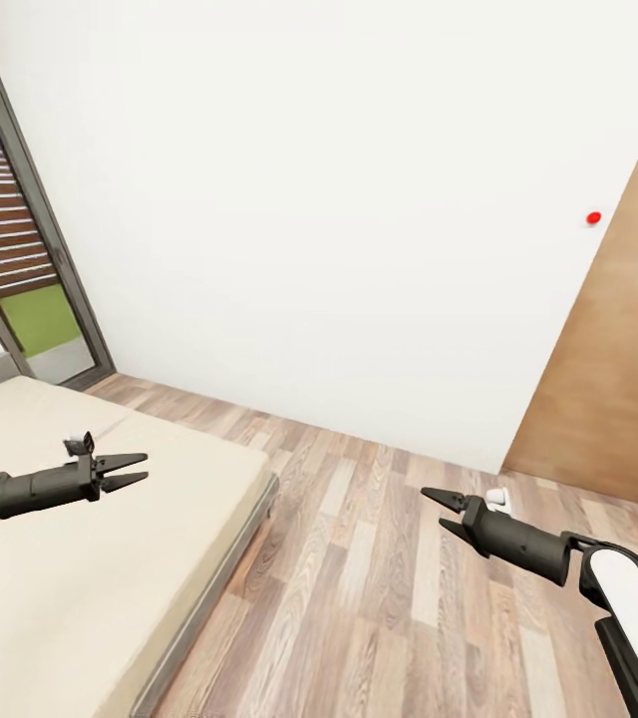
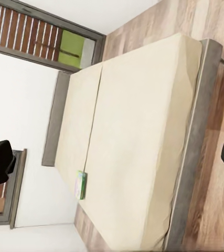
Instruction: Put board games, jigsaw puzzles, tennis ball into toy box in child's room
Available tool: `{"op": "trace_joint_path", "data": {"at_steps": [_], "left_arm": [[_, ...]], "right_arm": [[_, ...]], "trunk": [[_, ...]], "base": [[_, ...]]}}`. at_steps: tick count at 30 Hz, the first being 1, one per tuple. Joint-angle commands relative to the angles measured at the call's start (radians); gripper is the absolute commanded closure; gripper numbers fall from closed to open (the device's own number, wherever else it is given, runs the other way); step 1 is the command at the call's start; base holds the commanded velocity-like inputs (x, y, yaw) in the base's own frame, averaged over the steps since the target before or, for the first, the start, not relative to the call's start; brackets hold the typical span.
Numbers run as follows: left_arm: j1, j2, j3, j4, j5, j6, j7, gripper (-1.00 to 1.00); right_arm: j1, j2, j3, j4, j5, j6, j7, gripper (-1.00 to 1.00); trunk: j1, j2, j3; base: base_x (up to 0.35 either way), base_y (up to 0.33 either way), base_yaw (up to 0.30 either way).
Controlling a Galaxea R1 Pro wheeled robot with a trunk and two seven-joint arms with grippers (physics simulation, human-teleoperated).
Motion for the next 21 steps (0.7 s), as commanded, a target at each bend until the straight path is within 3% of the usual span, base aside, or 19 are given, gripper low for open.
{"op": "trace_joint_path", "data": {"at_steps": [1, 21], "left_arm": [[-0.001, 0.000, 0.000, 0.000, -0.002, 0.011, -0.004, -1.00], [-0.001, 0.000, -0.001, 0.000, -0.002, 0.011, -0.004, -1.00]], "right_arm": [[-0.001, 0.000, -0.001, -0.001, -0.006, 0.004, -0.005, -1.00], [-0.001, 0.000, -0.001, -0.001, -0.006, 0.004, -0.005, -1.00]], "trunk": [[0.001, -0.002, -0.002], [0.001, -0.002, -0.002]], "base": [[0.000, 0.000, 0.293], [0.000, 0.000, 0.293]]}}
